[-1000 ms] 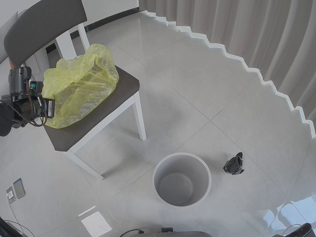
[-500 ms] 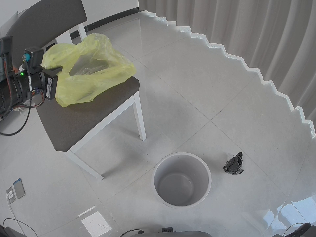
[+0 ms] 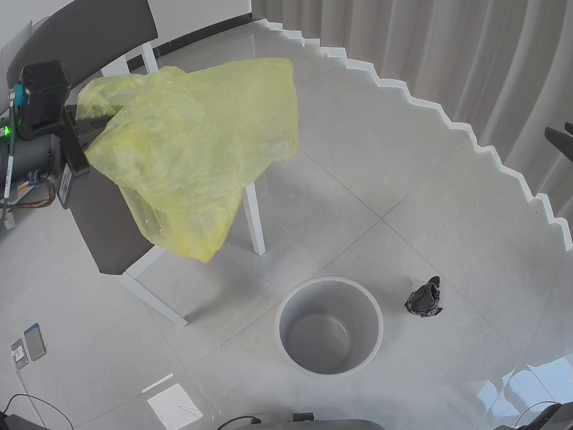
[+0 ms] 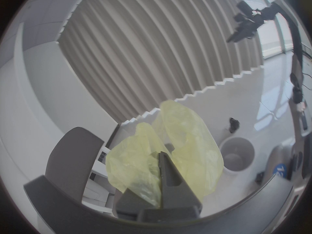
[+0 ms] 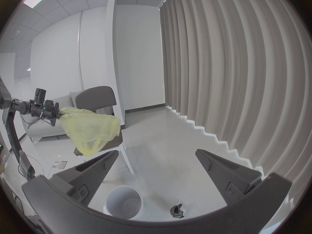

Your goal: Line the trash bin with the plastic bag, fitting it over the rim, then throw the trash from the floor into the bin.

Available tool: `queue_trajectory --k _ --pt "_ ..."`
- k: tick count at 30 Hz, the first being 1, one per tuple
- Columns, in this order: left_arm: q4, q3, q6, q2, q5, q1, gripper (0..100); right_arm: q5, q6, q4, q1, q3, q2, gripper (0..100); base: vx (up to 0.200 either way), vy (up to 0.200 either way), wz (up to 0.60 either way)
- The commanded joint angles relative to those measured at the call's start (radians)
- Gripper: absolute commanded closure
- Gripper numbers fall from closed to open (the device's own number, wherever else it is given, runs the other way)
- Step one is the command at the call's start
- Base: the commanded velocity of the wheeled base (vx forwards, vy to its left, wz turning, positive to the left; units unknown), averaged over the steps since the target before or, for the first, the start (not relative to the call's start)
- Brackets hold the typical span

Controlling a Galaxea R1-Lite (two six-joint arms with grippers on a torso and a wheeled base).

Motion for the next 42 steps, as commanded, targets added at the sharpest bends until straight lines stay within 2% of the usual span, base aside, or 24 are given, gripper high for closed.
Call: queue_trajectory --k 1,3,7,12,14,18,22,28,34,38,42 --pt "0.134 -0.139 0.081 0.013 0.001 -0.092 100 0.001 0.008 0.046 0.032 -0.099 0.12 0 0.0 0.0 0.0" --pt "0.134 -0.153 0.106 0.025 0.006 -0.101 100 0.003 0.009 0.06 0.033 -0.109 0.131 0 0.0 0.0 0.0" --pt "0.139 -0.182 0.218 0.056 0.011 -0.107 100 0.007 0.011 0.084 0.038 -0.135 0.183 0 0.0 0.0 0.0" --pt "0.136 -0.198 0.257 0.073 0.014 -0.121 100 0.009 0.02 0.083 0.041 -0.165 0.226 0 0.0 0.0 0.0" --pt "0.136 -0.23 0.293 0.093 0.038 -0.153 100 0.011 0.071 0.083 0.065 -0.211 0.283 0 0.0 0.0 0.0" --pt "0.144 -0.276 0.316 0.114 0.041 -0.195 100 0.012 0.123 0.083 0.118 -0.254 0.351 0 0.0 0.0 0.0" --pt "0.144 -0.311 0.331 0.142 0.041 -0.23 100 0.012 0.138 0.078 0.164 -0.282 0.418 0 0.0 0.0 0.0" --pt "0.151 -0.331 0.333 0.154 0.043 -0.264 100 0.015 0.196 0.076 0.254 -0.25 0.452 0 0.0 0.0 0.0" --pt "0.147 -0.334 0.333 0.159 0.049 -0.302 100 0.076 0.215 0.067 0.272 -0.213 0.475 0 0.0 0.0 0.0" --pt "0.141 -0.353 0.333 0.17 0.089 -0.326 100 0.083 0.241 0.066 0.297 -0.176 0.466 0 0.0 0.0 0.0" --pt "0.134 -0.379 0.331 0.188 0.094 -0.336 100 0.084 0.242 0.064 0.3 -0.158 0.439 0 0.0 0.0 0.0"
